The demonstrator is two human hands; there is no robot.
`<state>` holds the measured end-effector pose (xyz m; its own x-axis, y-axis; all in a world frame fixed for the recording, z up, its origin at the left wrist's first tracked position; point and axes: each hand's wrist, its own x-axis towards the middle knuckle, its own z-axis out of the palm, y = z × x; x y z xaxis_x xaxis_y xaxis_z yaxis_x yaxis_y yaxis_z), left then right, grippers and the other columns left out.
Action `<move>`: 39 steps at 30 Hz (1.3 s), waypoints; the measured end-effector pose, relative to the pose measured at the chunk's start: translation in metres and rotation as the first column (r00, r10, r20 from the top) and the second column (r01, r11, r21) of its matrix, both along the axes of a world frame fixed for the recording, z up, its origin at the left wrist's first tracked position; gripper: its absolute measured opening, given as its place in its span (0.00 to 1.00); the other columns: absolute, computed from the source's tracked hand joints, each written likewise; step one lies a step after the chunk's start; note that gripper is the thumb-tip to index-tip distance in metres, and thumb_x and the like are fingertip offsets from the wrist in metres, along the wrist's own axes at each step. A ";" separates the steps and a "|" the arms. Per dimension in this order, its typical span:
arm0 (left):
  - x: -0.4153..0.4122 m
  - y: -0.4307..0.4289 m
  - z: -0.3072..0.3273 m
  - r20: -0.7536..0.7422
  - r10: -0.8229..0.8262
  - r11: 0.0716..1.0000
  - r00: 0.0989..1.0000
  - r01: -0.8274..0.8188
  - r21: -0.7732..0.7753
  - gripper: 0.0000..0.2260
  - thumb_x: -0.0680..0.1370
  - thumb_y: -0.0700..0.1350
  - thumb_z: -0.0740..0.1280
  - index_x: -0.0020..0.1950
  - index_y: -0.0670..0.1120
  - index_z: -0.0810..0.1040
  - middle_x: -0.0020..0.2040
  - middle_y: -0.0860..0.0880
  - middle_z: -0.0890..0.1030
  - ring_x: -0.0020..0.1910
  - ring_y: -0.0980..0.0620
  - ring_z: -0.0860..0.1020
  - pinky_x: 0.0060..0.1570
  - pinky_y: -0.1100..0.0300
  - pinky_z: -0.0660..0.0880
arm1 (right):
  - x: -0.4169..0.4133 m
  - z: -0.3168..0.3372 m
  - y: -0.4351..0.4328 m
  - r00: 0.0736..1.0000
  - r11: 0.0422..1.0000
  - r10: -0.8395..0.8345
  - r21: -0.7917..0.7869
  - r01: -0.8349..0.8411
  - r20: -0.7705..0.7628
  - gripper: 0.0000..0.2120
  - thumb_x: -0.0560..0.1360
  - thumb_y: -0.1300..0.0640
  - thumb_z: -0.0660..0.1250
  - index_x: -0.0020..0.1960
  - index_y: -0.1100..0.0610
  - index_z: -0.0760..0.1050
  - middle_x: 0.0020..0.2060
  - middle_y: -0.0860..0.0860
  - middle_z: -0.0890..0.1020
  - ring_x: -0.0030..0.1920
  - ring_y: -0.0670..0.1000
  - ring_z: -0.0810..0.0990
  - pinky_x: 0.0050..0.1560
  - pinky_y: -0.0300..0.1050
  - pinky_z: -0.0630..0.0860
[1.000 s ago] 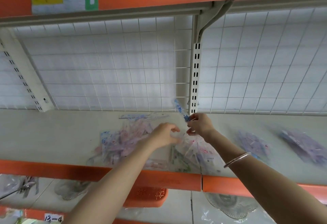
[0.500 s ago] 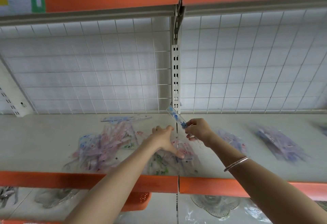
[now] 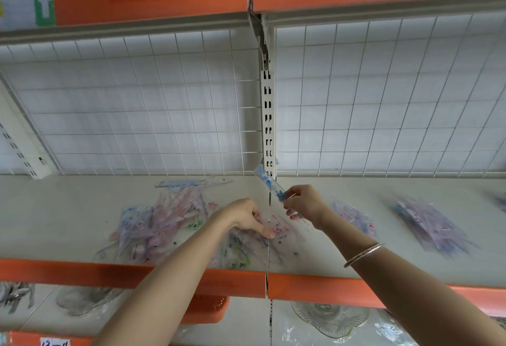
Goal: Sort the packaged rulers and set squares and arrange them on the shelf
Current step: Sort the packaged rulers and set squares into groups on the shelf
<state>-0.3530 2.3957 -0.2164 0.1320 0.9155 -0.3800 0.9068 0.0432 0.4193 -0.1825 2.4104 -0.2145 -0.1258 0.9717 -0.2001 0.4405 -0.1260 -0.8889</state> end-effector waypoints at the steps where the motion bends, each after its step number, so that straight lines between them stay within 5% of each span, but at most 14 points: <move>1: -0.003 0.002 0.000 0.025 0.006 1.000 1.000 -0.006 0.015 0.21 0.64 0.59 0.77 0.36 0.46 0.70 0.33 0.53 0.69 0.33 0.54 0.68 0.33 0.59 0.61 | 0.000 0.000 0.000 1.000 1.000 0.001 0.002 -0.001 -0.002 0.12 0.75 0.70 0.61 0.56 0.64 0.76 0.38 0.56 0.79 0.35 0.51 0.78 0.36 0.41 0.79; 4: -0.010 0.002 0.005 0.200 0.029 0.996 0.979 -0.046 0.080 0.21 0.68 0.54 0.77 0.33 0.48 0.65 0.30 0.54 0.67 0.31 0.55 0.68 0.30 0.62 0.60 | 0.001 0.000 0.001 1.000 1.000 -0.004 0.029 0.004 -0.006 0.11 0.75 0.70 0.61 0.54 0.64 0.77 0.40 0.56 0.79 0.36 0.51 0.78 0.40 0.46 0.80; 6: -0.015 0.001 0.007 0.324 0.070 0.992 0.943 -0.100 0.077 0.16 0.70 0.49 0.76 0.36 0.45 0.70 0.31 0.53 0.72 0.27 0.59 0.73 0.28 0.66 0.68 | 0.002 -0.001 0.002 1.000 0.999 -0.023 0.047 0.023 -0.010 0.10 0.76 0.69 0.60 0.53 0.63 0.76 0.39 0.55 0.78 0.36 0.51 0.77 0.44 0.49 0.80; 8: -0.018 0.002 0.006 0.399 0.099 0.988 0.912 -0.139 0.074 0.17 0.68 0.48 0.77 0.47 0.39 0.77 0.39 0.46 0.81 0.35 0.55 0.82 0.36 0.60 0.80 | 0.002 -0.001 0.004 0.998 0.997 -0.051 0.056 0.053 -0.026 0.09 0.76 0.69 0.60 0.54 0.63 0.76 0.37 0.54 0.77 0.36 0.50 0.76 0.42 0.47 0.80; 11: -0.019 0.002 0.003 0.421 0.085 0.969 0.903 -0.173 0.176 0.35 0.58 0.60 0.77 0.59 0.43 0.76 0.51 0.47 0.81 0.50 0.46 0.81 0.52 0.48 0.79 | 0.003 -0.003 0.005 0.995 0.994 -0.086 0.066 0.090 -0.059 0.08 0.76 0.68 0.60 0.52 0.62 0.76 0.37 0.54 0.77 0.36 0.51 0.76 0.43 0.48 0.80; 15: -0.014 -0.001 0.005 0.494 0.075 0.918 0.866 -0.254 0.305 0.34 0.65 0.56 0.76 0.67 0.46 0.70 0.60 0.54 0.74 0.59 0.52 0.75 0.60 0.55 0.72 | 0.004 -0.003 0.006 0.977 0.972 -0.168 0.144 0.187 -0.134 0.07 0.77 0.67 0.60 0.50 0.62 0.76 0.38 0.55 0.78 0.34 0.50 0.76 0.38 0.45 0.79; 19: -0.016 0.005 0.007 0.578 0.057 0.830 0.814 -0.360 0.426 0.19 0.70 0.46 0.76 0.57 0.46 0.75 0.52 0.54 0.79 0.52 0.52 0.78 0.43 0.66 0.73 | 0.008 -0.001 0.009 0.948 0.926 -0.262 0.229 0.299 -0.179 0.08 0.78 0.66 0.58 0.50 0.62 0.76 0.36 0.53 0.77 0.35 0.52 0.76 0.37 0.46 0.78; 23: -0.018 0.013 0.005 0.653 0.103 0.724 0.750 -0.507 0.468 0.17 0.67 0.44 0.78 0.52 0.46 0.76 0.49 0.50 0.82 0.48 0.49 0.80 0.49 0.54 0.77 | 0.013 -0.001 0.008 0.946 0.919 -0.265 0.247 0.307 -0.189 0.07 0.79 0.65 0.58 0.50 0.61 0.75 0.36 0.53 0.77 0.36 0.53 0.77 0.38 0.46 0.79; 26: -0.011 0.013 0.005 0.670 0.100 0.692 0.735 -0.536 0.484 0.16 0.68 0.45 0.78 0.51 0.46 0.76 0.49 0.52 0.82 0.48 0.51 0.80 0.47 0.58 0.75 | 0.018 -0.001 0.006 0.942 0.920 -0.267 0.238 0.312 -0.204 0.08 0.78 0.66 0.58 0.51 0.62 0.75 0.36 0.53 0.77 0.35 0.53 0.77 0.36 0.44 0.79; 39: 0.086 0.028 0.014 0.742 0.068 0.721 0.666 -0.548 0.425 0.14 0.69 0.44 0.77 0.47 0.48 0.73 0.43 0.59 0.77 0.45 0.48 0.79 0.50 0.54 0.76 | 0.097 0.008 -0.013 0.904 0.865 -0.382 0.271 0.422 -0.191 0.11 0.72 0.67 0.68 0.54 0.61 0.74 0.36 0.51 0.76 0.29 0.50 0.75 0.27 0.39 0.74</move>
